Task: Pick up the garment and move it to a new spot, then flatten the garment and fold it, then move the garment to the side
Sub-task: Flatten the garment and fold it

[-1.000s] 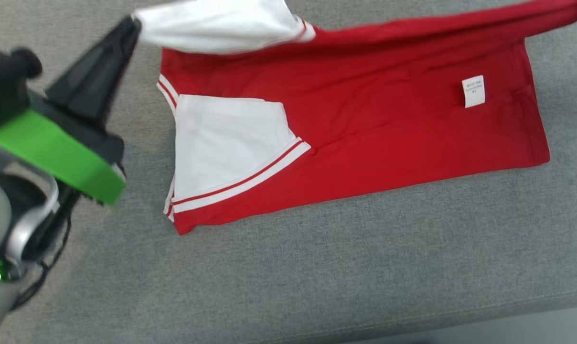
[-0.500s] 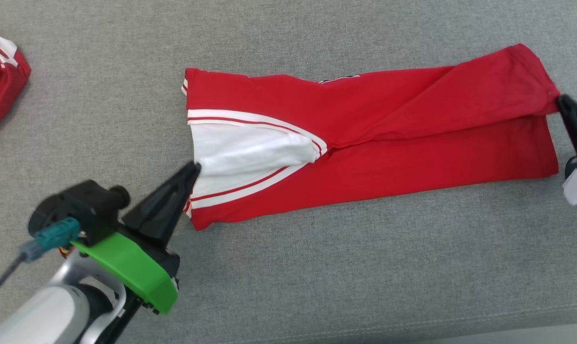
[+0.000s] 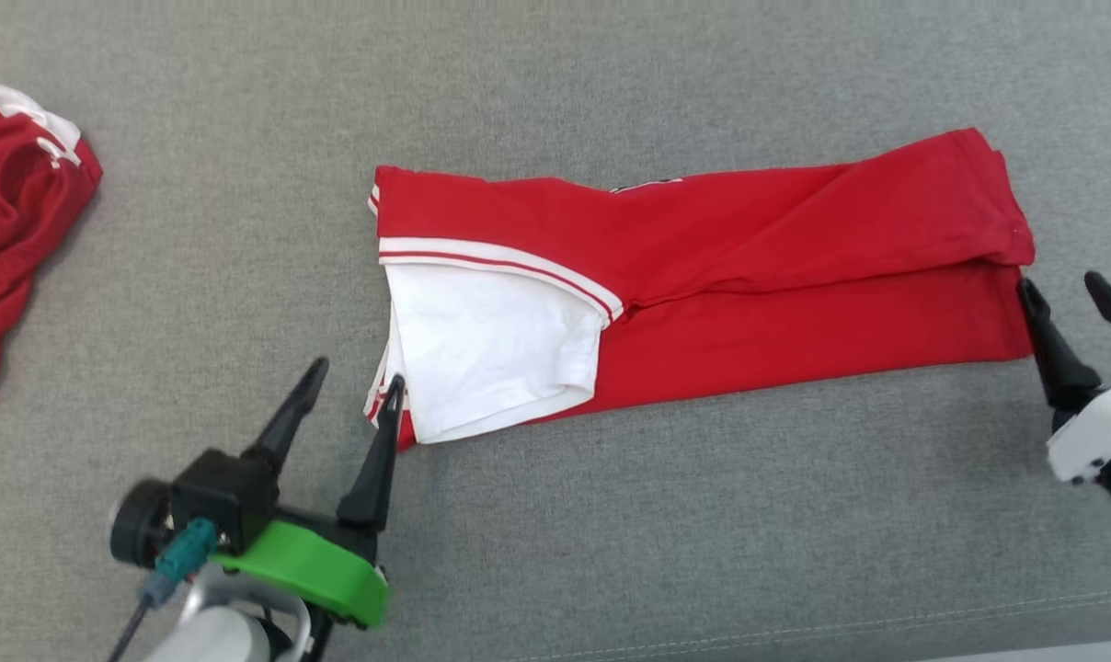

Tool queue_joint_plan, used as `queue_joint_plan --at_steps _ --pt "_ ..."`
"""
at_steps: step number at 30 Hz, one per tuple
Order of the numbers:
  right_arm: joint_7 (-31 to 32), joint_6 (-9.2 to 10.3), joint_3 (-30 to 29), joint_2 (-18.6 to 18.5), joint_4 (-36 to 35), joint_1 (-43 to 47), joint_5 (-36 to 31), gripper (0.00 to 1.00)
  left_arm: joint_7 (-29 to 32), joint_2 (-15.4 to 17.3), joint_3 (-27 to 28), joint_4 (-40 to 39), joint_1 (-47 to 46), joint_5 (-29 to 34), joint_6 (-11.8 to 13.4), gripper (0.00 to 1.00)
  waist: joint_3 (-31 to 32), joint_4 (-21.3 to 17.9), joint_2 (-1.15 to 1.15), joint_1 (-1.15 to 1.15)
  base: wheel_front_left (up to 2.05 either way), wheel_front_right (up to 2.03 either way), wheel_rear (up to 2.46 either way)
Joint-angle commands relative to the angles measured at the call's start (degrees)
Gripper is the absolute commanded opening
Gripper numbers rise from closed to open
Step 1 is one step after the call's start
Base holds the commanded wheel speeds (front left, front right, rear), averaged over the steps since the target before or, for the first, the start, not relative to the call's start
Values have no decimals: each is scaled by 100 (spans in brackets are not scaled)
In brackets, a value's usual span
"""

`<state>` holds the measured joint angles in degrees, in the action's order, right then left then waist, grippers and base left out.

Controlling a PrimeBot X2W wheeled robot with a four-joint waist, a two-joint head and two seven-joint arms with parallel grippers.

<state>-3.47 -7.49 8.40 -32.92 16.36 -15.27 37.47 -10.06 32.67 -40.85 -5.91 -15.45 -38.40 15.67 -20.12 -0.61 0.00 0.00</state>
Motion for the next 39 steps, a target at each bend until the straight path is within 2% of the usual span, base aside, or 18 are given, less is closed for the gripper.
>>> queue_joint_plan --at_steps 1,5,10,14,15,17,23,31,36,39 --pt "-181 -1 -12 114 2 175 -101 100 -173 -156 49 166 232 -110 43 100 262 -64 0 0 0 0 0" --pt "-654 -1 -8 439 126 412 -275 100 -480 -541 300 697 586 -42 126 100 556 -77 0 0 0 0 0" --pt "-948 -1 -6 745 429 609 -388 100 -512 -1145 1001 666 1025 749 248 100 853 3 0 0 0 0 0" --pt "-1079 -1 -57 971 659 730 -398 100 -512 -1636 1561 410 1445 1507 40 100 1067 122 0 0 0 0 0" --pt "-1100 -1 -65 1008 709 770 -412 100 -513 -1745 1684 283 1525 1746 -87 100 1120 159 0 0 0 0 0" --pt "-1136 -1 -14 1066 761 816 -473 100 -505 -1932 1891 167 1762 2025 -309 100 1210 205 0 0 0 0 0" --pt "-1175 -1 -71 1284 773 941 -777 100 -507 -2415 2606 31 2370 2668 -675 100 1533 219 0 0 0 0 0" --pt "-1175 -1 -536 1686 573 1215 -1129 100 -508 -2767 3024 120 2777 3123 -1163 100 1725 239 0 0 0 0 0" --pt "-1176 -1 -654 1725 640 1134 -1190 100 -508 -2872 3019 146 2721 3405 -1309 100 1653 335 0 0 0 0 0" --pt "-1177 -1 -687 1715 763 886 -1131 100 -508 -2912 2949 120 2634 3502 -1314 100 1526 404 0 0 0 0 0"
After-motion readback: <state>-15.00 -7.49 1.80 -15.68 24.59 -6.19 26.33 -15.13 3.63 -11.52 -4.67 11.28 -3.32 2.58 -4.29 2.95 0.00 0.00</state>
